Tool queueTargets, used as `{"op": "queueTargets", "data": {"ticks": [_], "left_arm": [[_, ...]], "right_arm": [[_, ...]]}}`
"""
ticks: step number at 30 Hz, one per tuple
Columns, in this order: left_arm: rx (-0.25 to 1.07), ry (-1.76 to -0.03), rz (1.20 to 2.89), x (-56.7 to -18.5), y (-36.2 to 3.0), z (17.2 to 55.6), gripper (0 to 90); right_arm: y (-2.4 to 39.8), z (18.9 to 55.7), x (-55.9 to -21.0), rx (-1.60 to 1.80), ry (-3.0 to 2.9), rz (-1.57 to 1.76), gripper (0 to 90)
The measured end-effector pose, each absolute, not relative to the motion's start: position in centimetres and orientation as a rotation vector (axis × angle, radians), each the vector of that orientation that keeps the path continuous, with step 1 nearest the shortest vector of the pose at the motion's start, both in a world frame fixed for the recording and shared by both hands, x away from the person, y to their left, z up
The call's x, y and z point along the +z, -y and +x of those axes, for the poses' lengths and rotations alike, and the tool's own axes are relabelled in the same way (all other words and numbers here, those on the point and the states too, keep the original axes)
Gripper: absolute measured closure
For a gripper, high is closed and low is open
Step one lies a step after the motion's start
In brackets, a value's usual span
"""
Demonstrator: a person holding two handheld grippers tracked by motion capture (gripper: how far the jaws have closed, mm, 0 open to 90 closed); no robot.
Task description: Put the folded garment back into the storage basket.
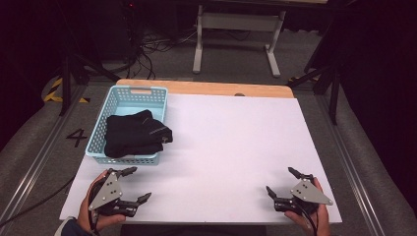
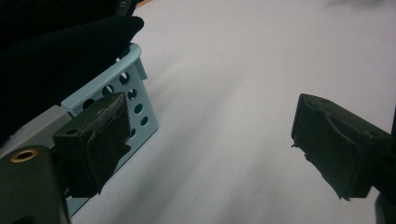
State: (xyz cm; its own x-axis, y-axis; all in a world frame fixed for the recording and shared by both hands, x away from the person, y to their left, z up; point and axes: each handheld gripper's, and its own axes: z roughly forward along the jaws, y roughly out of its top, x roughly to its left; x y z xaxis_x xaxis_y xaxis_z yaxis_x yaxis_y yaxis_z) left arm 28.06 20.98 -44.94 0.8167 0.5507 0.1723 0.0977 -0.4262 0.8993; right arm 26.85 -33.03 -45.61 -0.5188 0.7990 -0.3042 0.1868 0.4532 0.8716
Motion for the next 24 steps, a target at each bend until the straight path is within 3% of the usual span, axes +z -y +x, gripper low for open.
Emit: {"op": "queueTargets", "data": {"ticks": [24], "left_arm": [[0.543,-0.456,1.987,-45.04,-20.56,28.24,12.0]], "right_arm": [[32.98,26.23,-45.41,1.087,-1.952,0.809,6.8]]}}
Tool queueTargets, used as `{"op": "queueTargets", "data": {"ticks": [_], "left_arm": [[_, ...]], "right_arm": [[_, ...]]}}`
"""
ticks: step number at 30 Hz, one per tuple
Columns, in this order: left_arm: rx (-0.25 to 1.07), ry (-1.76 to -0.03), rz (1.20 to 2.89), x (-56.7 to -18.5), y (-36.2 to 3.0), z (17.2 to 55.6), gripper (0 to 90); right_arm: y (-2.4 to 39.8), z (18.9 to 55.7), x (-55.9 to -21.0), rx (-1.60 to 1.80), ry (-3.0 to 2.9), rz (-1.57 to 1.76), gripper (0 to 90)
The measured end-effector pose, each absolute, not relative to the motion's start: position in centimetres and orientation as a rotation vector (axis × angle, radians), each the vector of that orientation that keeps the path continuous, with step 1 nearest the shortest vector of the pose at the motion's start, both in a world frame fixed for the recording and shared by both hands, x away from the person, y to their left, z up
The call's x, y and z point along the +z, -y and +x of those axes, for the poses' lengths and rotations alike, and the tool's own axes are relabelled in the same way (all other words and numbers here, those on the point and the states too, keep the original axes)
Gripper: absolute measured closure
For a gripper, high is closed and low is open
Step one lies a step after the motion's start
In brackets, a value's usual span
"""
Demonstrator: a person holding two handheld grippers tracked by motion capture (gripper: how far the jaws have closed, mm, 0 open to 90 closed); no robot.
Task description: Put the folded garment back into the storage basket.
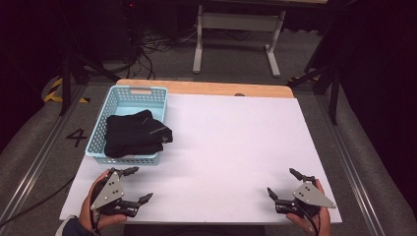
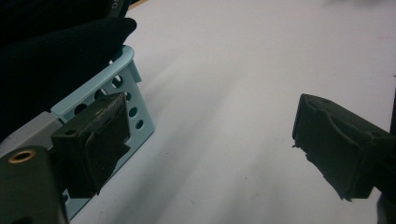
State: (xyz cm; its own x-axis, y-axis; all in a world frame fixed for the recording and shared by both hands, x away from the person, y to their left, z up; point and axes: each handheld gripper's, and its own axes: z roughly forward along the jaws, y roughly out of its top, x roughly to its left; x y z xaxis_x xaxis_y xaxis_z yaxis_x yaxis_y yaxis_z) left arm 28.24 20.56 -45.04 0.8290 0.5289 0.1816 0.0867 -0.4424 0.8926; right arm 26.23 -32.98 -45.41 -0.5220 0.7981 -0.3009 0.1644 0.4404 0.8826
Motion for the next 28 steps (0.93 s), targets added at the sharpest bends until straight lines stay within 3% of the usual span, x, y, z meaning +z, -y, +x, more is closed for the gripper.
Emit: {"op": "queueTargets", "data": {"ticks": [28], "left_arm": [[0.54,-0.461,2.002,-45.23,-20.24,28.7,12.5]], "right_arm": [[32.91,26.29,-45.35,1.086,-1.94,0.801,7.0]]}}
